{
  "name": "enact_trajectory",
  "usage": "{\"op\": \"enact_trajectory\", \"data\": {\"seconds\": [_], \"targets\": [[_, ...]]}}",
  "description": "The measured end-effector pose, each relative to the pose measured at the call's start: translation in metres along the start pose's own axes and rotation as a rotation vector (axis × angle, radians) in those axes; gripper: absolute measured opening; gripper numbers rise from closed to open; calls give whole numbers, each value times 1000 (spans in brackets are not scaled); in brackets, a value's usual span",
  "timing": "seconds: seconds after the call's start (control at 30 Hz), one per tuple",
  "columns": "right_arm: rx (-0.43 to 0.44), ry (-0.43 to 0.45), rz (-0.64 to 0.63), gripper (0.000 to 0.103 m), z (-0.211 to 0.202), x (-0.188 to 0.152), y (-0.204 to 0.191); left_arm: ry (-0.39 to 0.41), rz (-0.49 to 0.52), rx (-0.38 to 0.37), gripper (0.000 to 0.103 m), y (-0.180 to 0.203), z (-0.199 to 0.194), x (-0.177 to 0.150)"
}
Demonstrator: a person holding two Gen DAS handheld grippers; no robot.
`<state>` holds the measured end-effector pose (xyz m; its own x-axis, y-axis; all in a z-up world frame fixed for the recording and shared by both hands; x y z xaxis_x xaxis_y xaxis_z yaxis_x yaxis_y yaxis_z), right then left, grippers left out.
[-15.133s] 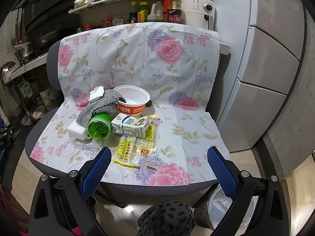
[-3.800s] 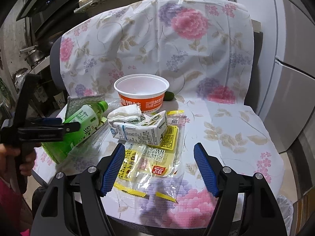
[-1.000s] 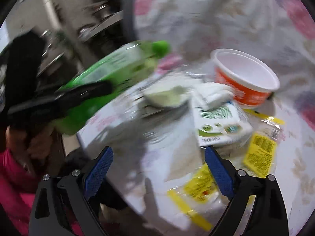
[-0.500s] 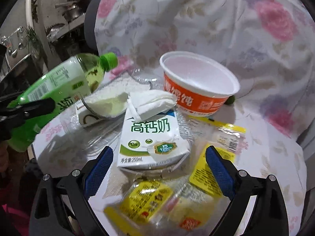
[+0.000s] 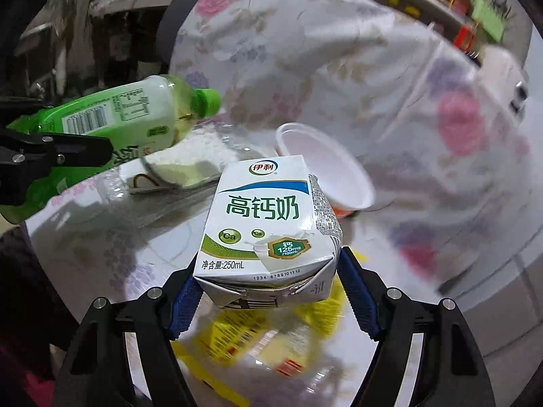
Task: Collect trash
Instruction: 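Carry bottle and carton to the bin and open the left gripper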
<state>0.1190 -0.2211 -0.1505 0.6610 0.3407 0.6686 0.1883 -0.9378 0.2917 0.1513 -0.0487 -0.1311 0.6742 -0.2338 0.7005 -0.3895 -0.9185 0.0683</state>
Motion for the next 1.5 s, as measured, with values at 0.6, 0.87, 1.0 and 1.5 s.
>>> {"op": "enact_trajectory", "data": {"seconds": [0.6, 0.87, 1.0, 1.5], "targets": [[-116, 182, 483, 75, -122, -59, 94, 125, 117, -149, 60, 99, -35, -9], [-347, 172, 617, 75, -206, -152, 147, 161, 264, -323, 60, 214, -48, -23], [-469, 118, 710, 75, -243, -216, 172, 158, 343, -422, 60, 274, -50, -40], [-582, -24, 982, 76, -237, -377, 220, 36, 585, -627, 60, 449, -6, -103]]}}
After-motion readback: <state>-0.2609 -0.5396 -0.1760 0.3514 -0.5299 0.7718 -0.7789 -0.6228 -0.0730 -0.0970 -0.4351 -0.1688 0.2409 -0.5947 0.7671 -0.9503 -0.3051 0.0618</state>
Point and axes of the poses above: each gripper's, at about its wrist camera, not at the fingertips, and z roughly the way its jaws point, y to its right, x to its top, the point moved 3 cm from there along z, roughly the way its jaws point, and after that the axes turned 4 degrees about z, right-handed, at the moved point
